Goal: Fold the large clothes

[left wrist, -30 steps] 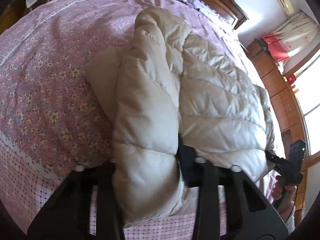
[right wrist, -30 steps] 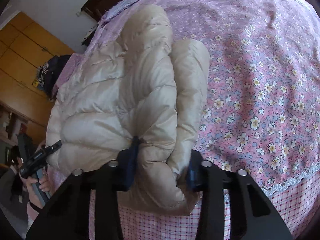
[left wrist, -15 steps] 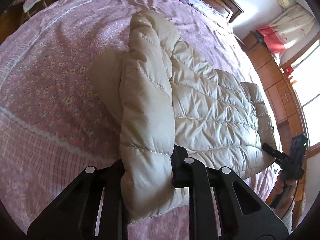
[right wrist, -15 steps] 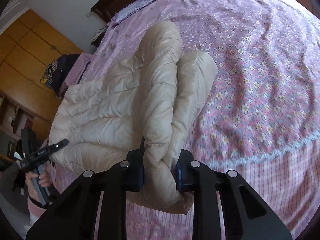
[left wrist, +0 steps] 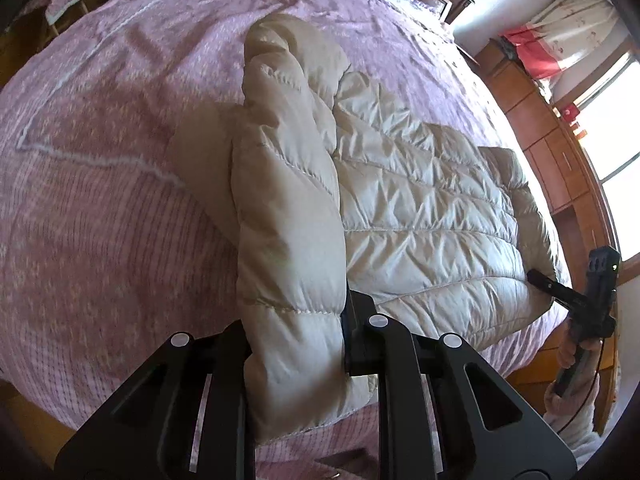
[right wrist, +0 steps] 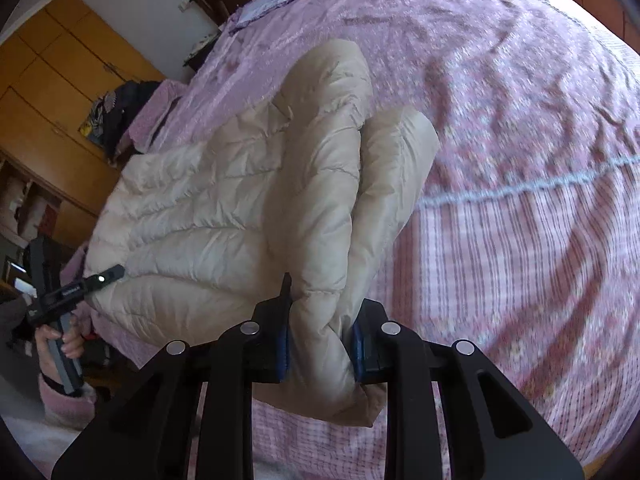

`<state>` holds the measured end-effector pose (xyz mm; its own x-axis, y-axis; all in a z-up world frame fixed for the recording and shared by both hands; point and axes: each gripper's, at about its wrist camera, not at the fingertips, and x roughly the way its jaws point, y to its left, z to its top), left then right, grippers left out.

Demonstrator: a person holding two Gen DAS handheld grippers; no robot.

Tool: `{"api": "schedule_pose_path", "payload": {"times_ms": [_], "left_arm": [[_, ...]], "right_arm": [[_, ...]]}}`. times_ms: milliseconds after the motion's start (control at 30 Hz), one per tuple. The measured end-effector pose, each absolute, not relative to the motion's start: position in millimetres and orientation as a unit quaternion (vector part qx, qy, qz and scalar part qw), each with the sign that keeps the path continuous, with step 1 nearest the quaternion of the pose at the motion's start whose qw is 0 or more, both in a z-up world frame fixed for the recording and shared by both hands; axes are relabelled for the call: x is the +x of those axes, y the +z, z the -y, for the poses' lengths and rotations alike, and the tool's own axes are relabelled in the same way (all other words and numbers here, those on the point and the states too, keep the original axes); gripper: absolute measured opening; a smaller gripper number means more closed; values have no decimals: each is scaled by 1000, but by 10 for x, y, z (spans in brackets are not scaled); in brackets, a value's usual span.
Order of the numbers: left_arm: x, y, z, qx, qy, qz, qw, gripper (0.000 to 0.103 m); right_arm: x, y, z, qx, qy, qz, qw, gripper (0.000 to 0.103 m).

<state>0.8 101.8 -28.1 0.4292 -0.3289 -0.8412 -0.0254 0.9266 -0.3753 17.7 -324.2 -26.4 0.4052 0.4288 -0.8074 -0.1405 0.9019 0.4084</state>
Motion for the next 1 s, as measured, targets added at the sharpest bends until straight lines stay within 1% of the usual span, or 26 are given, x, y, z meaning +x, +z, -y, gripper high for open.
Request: {"api": "schedule_pose_path", "payload": {"times_ms": [67, 100, 133, 167, 200, 233, 267, 333, 400, 433, 533, 700, 833, 933, 1000], "left_arm": [[-13, -349, -1020, -165, -91, -529, 827, 21], [-14, -371, -1028, -165, -90, -531, 827, 22], [-18, -380, -1033, -164, -88, -530, 827, 25], [-19, -381, -1035, -162, -85, -529, 828, 30], [-17, -384, -1033, -160, -82, -530, 829, 32], [-18, -378, -1046, -159, -79, -531, 828, 36], [-25, -369, -1050, -157, -77, -532, 828, 40], [-32, -336, -1070, -150, -79, -533, 829, 43], [-28, -300, -1084, -140, -74, -535, 830, 46], [-21, -274, -1095, -137, -72, -536, 830, 47], [-7, -130, -1116, -119, -58, -519, 844, 58], [27, 114, -1121, -95, -42, -480, 871, 58], [159, 294, -964, -81, -42, -446, 890, 58], [326, 287, -769, -77, -67, -434, 895, 58], [485, 166, -663, -69, -65, -435, 895, 58]], "right_arm": [[169, -354, 3238, 136, 165, -521, 826, 25], [159, -380, 3226, 132, 160, -523, 827, 28], [160, -411, 3214, 124, 153, -524, 829, 33], [143, -423, 3205, 120, 146, -525, 830, 37], [148, -430, 3212, 118, 137, -527, 831, 43], [148, -418, 3220, 116, 131, -529, 830, 50], [153, -401, 3231, 114, 129, -530, 830, 52], [159, -337, 3250, 105, 122, -531, 832, 61], [173, -231, 3285, 87, 113, -522, 841, 66], [175, -177, 3306, 84, 109, -516, 845, 67], [240, -22, 3354, 80, 100, -498, 858, 68], [363, 168, 3145, 42, 103, -455, 884, 68], [477, 182, 2865, 3, 114, -437, 892, 68], [626, 108, 2732, -7, 113, -438, 892, 67], [741, 8, 2670, -14, 104, -440, 892, 67]]}}
